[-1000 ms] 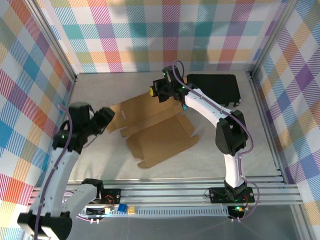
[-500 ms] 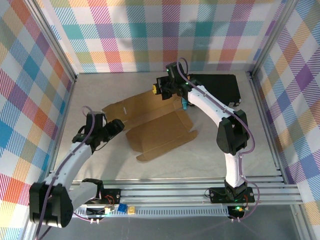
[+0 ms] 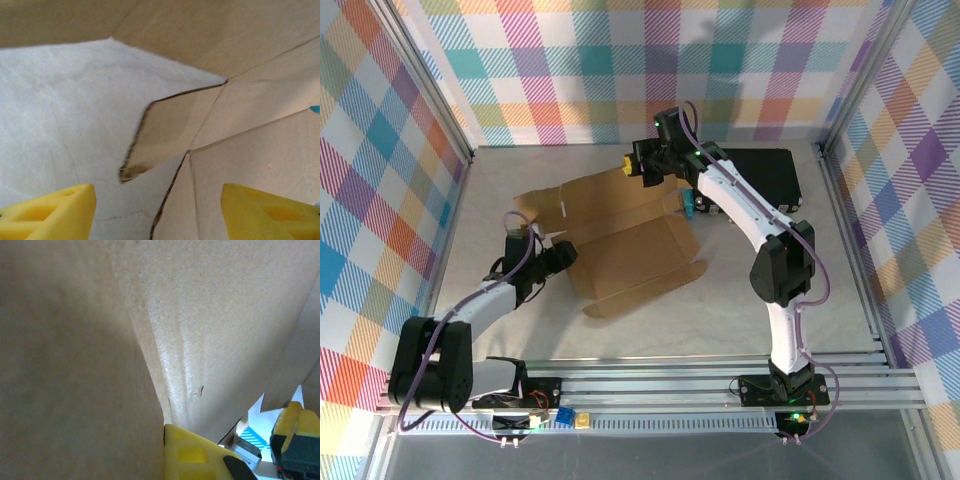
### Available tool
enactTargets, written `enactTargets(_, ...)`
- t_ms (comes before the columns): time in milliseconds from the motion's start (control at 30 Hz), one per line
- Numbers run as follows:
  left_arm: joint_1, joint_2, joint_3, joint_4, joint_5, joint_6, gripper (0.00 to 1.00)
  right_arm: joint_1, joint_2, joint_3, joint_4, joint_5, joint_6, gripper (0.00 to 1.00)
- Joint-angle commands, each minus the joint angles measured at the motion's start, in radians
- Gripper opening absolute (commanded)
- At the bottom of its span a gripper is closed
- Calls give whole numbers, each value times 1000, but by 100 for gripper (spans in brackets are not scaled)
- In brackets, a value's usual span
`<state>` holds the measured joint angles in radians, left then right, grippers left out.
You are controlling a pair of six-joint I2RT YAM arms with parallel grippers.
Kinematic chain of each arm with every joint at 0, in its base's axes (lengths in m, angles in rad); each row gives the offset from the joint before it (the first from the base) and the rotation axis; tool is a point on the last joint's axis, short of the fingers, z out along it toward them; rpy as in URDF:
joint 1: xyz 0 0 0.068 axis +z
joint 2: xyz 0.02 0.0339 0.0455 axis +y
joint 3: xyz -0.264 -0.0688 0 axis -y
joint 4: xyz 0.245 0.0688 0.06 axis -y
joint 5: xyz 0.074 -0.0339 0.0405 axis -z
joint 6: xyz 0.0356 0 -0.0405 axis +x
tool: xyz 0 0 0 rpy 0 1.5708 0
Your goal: Fold the paper box
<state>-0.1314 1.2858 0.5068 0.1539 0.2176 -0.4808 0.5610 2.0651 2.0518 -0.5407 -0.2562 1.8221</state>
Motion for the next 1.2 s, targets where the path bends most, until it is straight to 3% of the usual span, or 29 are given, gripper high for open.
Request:
enactTargets(0, -15, 53, 23, 124, 24, 32, 64, -9, 15, 31, -45, -22, 19, 0)
enactTargets(367, -38, 103, 76, 84, -31, 67, 43, -10, 12, 36, -62, -15, 16, 0)
enactTargets(567, -77, 159, 162, -54, -75, 67, 26, -10, 13, 37, -75, -6, 13, 0)
enactTargets(833, -150, 162, 219, -186, -231, 70, 21, -8, 25, 48, -86, 2, 14, 0)
enactTargets(1167, -272, 285, 362, -367, -407, 41, 17, 0, 32, 53, -97, 4, 22, 0)
